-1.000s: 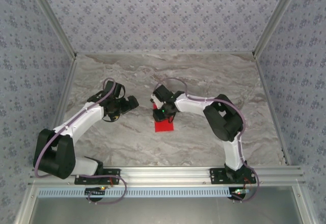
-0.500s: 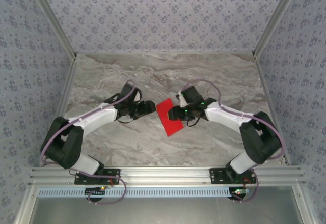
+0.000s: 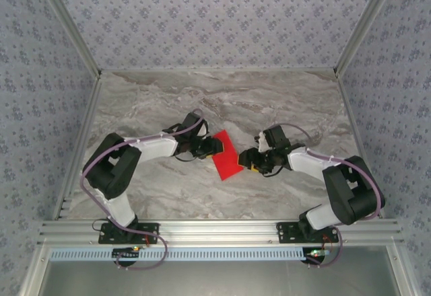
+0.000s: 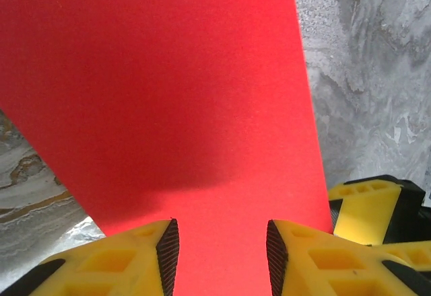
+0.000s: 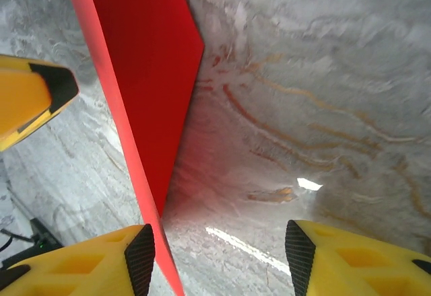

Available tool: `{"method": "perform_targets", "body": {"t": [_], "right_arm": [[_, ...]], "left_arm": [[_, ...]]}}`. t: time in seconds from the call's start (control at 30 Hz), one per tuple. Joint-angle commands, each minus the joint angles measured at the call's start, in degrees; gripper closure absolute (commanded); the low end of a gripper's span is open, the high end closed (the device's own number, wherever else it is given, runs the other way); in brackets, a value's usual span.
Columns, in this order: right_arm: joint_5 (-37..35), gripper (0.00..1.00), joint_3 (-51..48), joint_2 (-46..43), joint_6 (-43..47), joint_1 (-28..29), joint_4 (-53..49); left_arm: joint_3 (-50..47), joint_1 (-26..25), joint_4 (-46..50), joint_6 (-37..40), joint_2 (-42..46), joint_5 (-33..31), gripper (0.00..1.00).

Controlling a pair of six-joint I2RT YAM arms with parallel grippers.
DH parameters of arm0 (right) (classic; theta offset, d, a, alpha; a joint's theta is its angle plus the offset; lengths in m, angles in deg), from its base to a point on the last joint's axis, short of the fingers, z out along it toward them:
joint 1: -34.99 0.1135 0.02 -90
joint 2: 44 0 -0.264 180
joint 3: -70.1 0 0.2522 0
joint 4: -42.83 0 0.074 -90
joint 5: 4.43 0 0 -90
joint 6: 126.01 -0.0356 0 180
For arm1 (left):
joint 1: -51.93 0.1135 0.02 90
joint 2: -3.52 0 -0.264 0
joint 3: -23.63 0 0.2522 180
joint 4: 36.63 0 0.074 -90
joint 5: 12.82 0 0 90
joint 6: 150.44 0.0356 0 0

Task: Fold a paper plane with a square sheet of paper (pick it up from the middle)
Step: Third fold the triangle at the center of the table.

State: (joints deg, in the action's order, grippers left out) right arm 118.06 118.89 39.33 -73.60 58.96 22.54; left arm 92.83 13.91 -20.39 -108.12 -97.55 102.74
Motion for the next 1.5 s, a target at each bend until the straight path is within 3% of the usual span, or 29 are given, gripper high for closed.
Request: {"method": "perform_targets", "body": {"t": [0.0,0.33,0.47,0.57,0.83,1.23,1.47], "right_arm": [[3.9,0.45,-1.3,-0.8,-1.8,-0.3,2.8],[5.8,0.7,-2.5,-1.8,-4.7,-0.2,3.4],[5.8,0.86,-1.9,-2.6,-4.6,-0.3,1.1],[6.2,0.91,-1.3,-2.8,-5.0,-0.2,0.7],[4.9,0.93,2.9,-1.4,-7.0,2.2,-1.1],[-0.4,0.94,11.7,10.0,-9.6,7.7,2.0],[-2.3,0.94,9.9,12.4,-13.2,8.6,9.0]], "left_arm": [[1.5,-0.3,-1.6,-0.2,-0.5,1.0,0.58],[1.8,-0.3,-0.8,-0.1,-1.3,0.3,0.59],[2.1,-0.3,-0.9,-0.3,-2.6,0.4,0.6],[2.5,-0.6,-1.2,-0.3,-3.8,0.5,0.61],[2.5,-0.9,-0.2,-0.1,-5.2,-0.2,0.64],[5.0,-1.2,2.8,1.7,-3.4,-1.7,0.65],[7.2,-0.8,5.2,3.8,-1.5,-8.2,0.68]]}}
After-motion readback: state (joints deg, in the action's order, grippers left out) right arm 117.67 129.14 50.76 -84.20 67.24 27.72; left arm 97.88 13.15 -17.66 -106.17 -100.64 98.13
